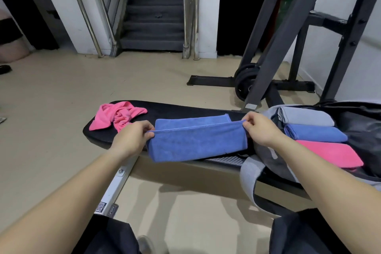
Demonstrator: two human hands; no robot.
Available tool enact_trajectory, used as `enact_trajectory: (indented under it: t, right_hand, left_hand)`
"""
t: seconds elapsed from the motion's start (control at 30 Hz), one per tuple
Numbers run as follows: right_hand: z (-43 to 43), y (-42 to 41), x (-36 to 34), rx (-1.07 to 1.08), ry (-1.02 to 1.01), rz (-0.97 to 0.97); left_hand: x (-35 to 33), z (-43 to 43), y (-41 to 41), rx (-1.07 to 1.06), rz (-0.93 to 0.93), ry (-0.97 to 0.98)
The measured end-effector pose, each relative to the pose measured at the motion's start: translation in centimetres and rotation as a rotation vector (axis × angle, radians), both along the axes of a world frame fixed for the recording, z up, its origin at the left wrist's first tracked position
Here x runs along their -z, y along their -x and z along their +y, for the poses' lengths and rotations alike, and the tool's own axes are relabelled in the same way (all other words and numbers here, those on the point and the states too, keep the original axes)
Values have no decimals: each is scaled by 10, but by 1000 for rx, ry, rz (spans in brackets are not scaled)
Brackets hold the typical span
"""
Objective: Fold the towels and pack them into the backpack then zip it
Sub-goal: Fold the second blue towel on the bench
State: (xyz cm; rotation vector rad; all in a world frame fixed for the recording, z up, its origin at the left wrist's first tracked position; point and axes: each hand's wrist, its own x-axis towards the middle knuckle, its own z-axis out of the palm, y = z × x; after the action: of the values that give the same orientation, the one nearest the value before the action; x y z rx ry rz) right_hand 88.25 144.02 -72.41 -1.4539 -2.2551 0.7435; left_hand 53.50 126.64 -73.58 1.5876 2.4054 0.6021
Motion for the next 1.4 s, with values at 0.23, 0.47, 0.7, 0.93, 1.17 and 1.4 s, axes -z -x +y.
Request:
enact_trajectory:
  t: [0.23,0.47,0.7,0.93,1.17,1.4]
  right_hand:
    - [67,50,4,49,-42,-51]
    - [104,86,36,71,29,-302]
    - [115,89,61,110,31,-358]
    - [122,90,69,113,13,-370]
    - [127,86,67,-117,34,-354]
    - [115,81,48,-187,88,-411]
  left_hand:
    - [6,57,29,-38,-81,-138]
    - [39,107,42,-87,-60,-113]
    - [66,121,45,-85,1,-64]
    - [71,128,48,-23,14,19]
    - [65,125,49,16,-37,46]
    - [50,113,37,5,-86,108]
